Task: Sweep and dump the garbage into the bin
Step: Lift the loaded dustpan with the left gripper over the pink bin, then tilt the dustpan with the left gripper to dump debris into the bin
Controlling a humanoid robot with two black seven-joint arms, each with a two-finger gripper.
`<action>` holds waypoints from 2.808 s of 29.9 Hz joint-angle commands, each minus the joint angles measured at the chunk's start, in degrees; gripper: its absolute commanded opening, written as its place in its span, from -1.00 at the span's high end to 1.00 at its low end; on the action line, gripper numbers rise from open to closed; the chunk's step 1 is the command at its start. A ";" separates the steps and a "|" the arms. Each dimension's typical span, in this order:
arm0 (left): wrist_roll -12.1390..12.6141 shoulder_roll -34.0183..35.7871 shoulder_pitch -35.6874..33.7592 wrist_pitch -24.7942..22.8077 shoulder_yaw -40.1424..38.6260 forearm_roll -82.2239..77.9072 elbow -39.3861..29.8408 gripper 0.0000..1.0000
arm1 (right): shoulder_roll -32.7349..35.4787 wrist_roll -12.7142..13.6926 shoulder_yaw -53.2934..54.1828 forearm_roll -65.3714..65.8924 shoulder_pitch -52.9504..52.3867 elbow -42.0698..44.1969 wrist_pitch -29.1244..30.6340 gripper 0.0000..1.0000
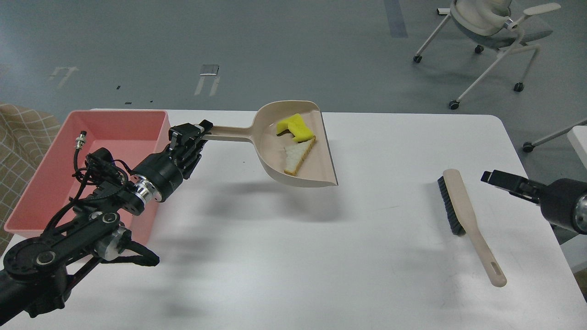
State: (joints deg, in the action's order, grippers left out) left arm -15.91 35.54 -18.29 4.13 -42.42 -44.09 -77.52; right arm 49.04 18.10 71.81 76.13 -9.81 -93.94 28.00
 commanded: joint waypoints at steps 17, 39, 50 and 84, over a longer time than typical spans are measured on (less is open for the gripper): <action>-0.17 7.52 2.02 -2.28 -6.79 5.58 -1.41 1.00 | -43.86 0.09 22.76 -12.29 -1.26 7.10 0.00 -0.92; -0.17 20.00 15.99 -5.00 -21.55 11.38 -3.08 1.00 | -43.77 -1.93 24.70 -22.16 -2.06 12.29 0.00 -0.92; -0.43 22.12 26.97 -7.72 -32.80 12.27 -2.90 1.00 | -43.68 -2.02 25.05 -22.51 -2.14 14.14 0.00 -0.92; -0.08 25.72 51.07 -21.18 -56.81 11.13 3.07 1.00 | -43.24 -2.02 25.05 -22.60 -2.14 14.14 0.00 -0.92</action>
State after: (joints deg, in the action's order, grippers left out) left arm -16.06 59.89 32.46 -16.86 -99.10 -32.75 -74.47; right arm 5.78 16.08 96.86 53.53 -11.95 -79.80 28.00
